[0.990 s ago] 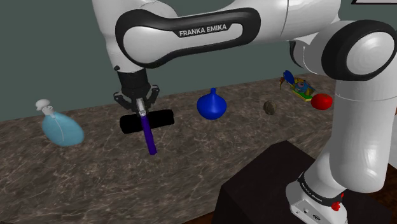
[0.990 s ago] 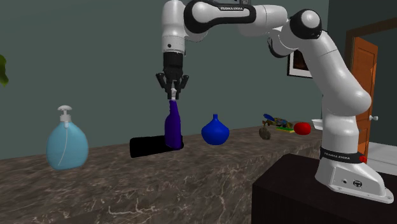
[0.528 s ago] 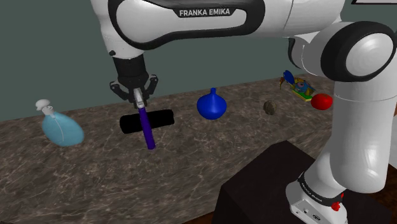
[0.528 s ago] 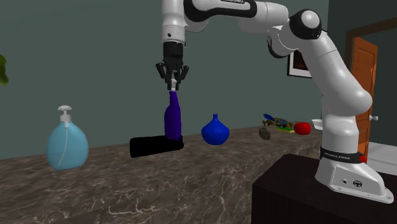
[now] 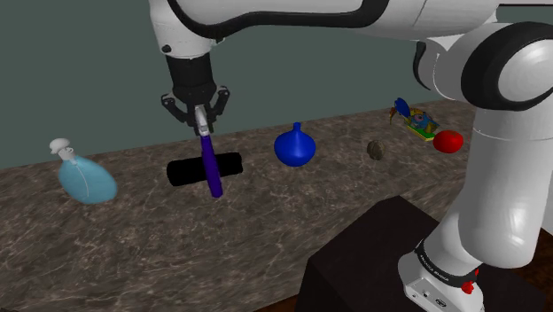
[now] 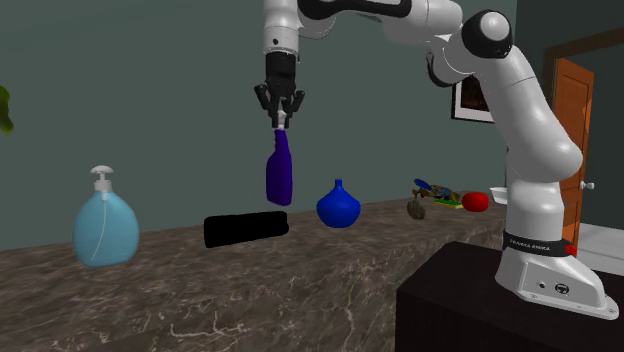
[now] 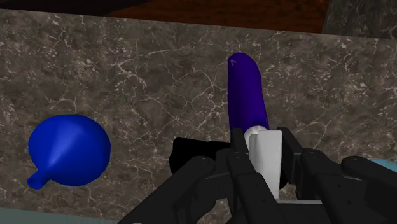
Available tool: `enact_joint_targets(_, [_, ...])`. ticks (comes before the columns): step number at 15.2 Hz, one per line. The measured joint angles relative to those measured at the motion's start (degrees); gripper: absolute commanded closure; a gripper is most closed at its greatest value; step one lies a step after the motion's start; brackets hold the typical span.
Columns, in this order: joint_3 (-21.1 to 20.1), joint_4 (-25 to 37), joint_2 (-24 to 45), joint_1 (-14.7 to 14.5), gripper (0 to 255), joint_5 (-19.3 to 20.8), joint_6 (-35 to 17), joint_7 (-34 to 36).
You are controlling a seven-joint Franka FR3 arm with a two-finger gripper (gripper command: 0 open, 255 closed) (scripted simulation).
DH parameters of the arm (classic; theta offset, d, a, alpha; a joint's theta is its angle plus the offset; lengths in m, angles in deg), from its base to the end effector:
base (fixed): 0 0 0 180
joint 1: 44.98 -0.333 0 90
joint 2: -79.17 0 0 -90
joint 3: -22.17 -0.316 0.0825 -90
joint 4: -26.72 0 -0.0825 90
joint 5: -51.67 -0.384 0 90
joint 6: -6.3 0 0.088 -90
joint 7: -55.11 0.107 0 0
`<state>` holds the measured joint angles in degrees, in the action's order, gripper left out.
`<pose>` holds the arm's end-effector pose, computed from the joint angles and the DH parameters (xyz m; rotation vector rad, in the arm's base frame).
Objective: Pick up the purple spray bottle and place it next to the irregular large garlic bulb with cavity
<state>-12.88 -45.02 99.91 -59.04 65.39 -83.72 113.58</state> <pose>0.4948 0.4207 0.5868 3.1190 -0.3105 0.0603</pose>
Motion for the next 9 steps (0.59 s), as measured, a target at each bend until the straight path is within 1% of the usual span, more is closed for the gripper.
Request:
enact_joint_targets(4, [0.4,-9.9,-9.2,6.6,255,-5.3,-2.4,-5.3])
enact_joint_targets(7, [1.7,-15.6,-15.3,10.4,255,-8.9,-3.2,-10.0])
enact_joint_targets(9, [2.9,-17.5,-18.2,12.3,255,-10.6,-2.8,-13.1])
